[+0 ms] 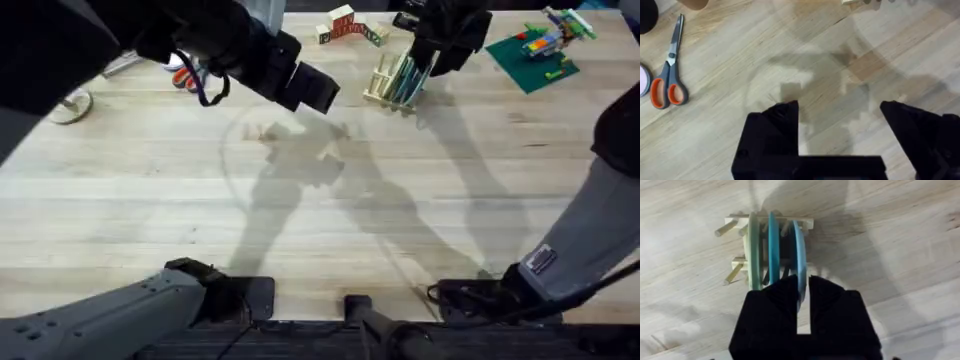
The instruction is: Pick up the plates from the table one by one and place each into a slot on the dish rack.
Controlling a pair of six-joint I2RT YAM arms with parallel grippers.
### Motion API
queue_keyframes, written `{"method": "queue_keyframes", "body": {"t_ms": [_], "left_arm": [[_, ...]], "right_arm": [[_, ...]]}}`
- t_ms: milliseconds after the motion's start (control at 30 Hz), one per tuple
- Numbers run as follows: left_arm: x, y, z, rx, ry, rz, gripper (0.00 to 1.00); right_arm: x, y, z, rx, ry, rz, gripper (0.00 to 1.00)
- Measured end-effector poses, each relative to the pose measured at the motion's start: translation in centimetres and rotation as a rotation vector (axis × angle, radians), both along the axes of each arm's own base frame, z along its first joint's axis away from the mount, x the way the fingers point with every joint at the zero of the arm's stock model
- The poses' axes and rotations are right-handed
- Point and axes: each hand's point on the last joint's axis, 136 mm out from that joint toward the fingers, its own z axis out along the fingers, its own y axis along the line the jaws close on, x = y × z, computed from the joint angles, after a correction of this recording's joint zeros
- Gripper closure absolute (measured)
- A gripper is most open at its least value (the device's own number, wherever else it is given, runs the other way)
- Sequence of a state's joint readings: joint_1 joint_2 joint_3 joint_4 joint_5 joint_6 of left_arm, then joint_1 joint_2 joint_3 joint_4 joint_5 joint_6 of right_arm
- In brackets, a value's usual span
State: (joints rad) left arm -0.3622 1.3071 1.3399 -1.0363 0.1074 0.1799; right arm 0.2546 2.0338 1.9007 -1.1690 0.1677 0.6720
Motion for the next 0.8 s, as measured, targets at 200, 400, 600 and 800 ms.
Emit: {"method": "queue_keyframes", "body": {"t_ms": [200, 400, 600, 800], "left_arm": [[0.0, 0.0, 0.0, 0.000, 0.000, 0.000, 0.007], [0.0, 0.0, 0.0, 0.000, 0.000, 0.000, 0.007], [0.0, 0.0, 0.0, 0.000, 0.000, 0.000, 0.007], [0.0, 0.0, 0.0, 0.000, 0.000, 0.000, 0.008]], "right_arm": [[-0.2, -0.1, 0.0, -0.003, 0.010, 0.000, 0.748], [-0.9, -0.2, 0.3, -0.009, 0.031, 0.000, 0.733], [-2.1, -0.6, 4.0, 0.002, -0.012, 0.000, 0.685], [-4.0, -1.0, 9.2, 0.017, -0.109, 0.032, 0.331]]}}
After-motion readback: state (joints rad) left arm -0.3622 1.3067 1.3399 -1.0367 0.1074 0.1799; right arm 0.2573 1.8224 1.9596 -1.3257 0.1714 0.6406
